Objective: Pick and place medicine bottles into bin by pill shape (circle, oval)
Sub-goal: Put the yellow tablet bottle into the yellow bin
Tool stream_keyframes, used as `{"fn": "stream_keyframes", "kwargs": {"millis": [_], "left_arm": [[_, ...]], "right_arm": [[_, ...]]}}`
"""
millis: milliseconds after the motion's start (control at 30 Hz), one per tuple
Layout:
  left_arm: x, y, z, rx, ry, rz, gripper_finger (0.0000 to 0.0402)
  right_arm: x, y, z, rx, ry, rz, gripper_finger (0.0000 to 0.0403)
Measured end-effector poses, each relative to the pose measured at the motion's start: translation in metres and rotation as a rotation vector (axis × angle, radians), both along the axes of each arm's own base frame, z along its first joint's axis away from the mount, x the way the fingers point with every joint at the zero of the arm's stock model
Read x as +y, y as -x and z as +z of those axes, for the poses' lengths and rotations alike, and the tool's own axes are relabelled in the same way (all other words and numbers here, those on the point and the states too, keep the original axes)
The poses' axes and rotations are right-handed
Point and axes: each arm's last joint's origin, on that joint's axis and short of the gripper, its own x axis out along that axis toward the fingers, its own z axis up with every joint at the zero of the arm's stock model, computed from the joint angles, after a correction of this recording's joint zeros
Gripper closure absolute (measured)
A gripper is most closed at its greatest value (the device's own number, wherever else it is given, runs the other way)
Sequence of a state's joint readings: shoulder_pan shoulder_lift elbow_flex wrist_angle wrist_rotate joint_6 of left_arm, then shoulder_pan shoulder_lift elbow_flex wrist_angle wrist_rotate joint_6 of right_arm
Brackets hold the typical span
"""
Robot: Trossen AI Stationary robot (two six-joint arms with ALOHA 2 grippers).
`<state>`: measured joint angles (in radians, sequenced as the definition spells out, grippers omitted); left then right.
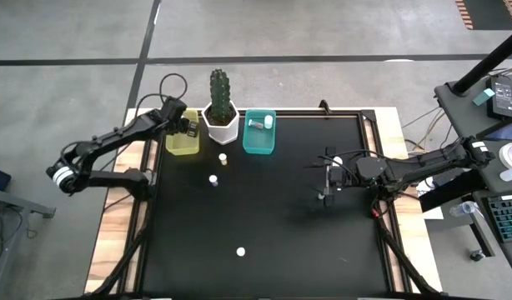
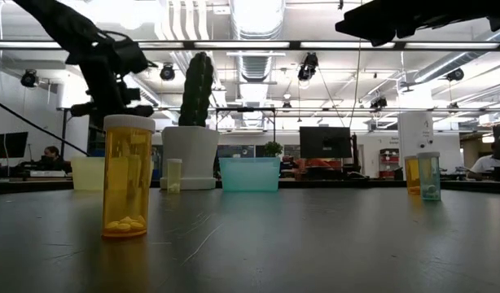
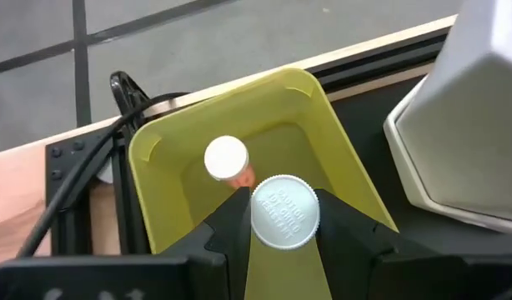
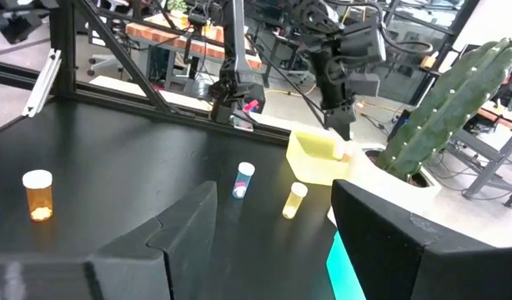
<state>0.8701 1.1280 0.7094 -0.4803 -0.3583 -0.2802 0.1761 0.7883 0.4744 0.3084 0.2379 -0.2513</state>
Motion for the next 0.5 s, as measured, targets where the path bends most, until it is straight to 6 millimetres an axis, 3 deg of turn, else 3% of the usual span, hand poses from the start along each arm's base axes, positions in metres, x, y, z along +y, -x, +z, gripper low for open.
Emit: {"fn": "stream_keyframes", "kwargs": {"millis": [500], "left_arm": [[0.02, -0.016, -0.03, 0.053, 0.057, -0.022, 0.0306]], "right_arm": [[0.0, 0.0, 0.0, -0.002, -0.009, -0.001, 0.0172]]}}
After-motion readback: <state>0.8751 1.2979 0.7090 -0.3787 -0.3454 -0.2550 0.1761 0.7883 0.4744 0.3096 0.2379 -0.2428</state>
